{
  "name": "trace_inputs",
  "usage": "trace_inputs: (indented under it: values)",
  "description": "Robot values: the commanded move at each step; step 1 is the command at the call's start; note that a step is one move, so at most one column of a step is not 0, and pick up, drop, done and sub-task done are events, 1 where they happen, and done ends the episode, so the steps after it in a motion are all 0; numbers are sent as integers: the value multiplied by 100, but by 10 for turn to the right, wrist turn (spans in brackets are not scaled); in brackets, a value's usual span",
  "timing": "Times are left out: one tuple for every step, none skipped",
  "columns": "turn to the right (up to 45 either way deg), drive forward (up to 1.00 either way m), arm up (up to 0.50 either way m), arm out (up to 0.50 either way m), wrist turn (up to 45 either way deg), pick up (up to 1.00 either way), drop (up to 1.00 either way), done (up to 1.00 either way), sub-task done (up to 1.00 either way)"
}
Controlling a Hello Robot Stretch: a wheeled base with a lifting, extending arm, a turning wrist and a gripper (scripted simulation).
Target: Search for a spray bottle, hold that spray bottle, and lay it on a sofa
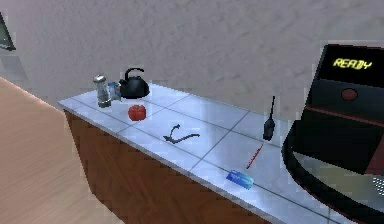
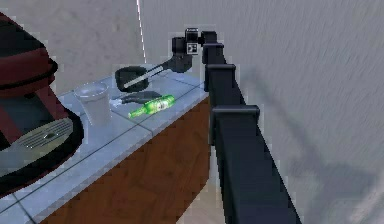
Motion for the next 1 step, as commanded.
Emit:
trace_inputs:
  values:
    - [0,0,0,0,-450,0,0,0,0]
